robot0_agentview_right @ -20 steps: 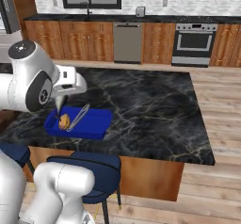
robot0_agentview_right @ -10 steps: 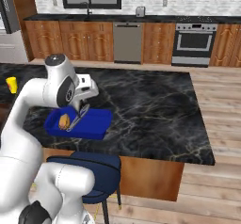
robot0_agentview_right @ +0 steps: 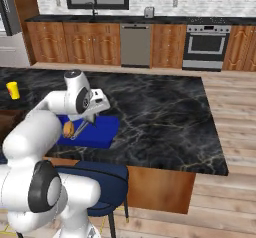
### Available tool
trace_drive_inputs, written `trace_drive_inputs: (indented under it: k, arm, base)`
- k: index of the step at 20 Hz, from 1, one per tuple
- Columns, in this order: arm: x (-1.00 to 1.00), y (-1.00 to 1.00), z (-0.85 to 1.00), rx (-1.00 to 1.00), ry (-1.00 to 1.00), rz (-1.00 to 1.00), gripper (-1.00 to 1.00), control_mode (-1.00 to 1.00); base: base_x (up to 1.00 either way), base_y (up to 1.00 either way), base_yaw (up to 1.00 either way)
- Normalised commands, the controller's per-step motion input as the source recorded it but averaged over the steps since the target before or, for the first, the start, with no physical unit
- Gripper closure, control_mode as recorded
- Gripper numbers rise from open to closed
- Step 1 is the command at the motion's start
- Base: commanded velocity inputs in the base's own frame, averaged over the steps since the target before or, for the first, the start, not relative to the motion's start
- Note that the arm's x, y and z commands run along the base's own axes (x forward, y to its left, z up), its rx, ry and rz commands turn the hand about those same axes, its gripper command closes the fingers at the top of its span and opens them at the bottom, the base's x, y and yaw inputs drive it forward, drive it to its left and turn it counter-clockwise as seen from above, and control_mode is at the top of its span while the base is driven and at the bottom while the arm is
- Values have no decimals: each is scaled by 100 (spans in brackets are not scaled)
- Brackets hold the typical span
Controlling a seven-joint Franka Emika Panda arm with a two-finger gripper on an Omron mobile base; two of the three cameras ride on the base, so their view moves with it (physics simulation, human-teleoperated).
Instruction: Gather the bell peppers from the fridge and place them on a tray on the dining counter. Then gather the fish and chicken drumstick from the fridge and place them on the other tray.
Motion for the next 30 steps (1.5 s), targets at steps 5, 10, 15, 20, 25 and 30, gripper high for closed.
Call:
trace_drive_inputs:
  k: [5, 10, 15, 20, 25, 30]
  arm:
    - [63, 20, -54, 0, 23, 1, 100, -100]
    - [41, 0, -45, 0, 2, 0, 100, -100]
    - [16, 0, -54, 0, -7, 0, 100, -100]
    - [15, 0, -36, 0, -14, 0, 100, -100]
    - [2, 0, -26, 0, -10, 0, 100, -100]
    - [0, 0, -29, 0, -6, 0, 100, -100]
  base:
    - [0, 0, 0]
    - [0, 0, 0]
    - [0, 0, 0]
    - [0, 0, 0]
    - [0, 0, 0]
    - [0, 0, 0]
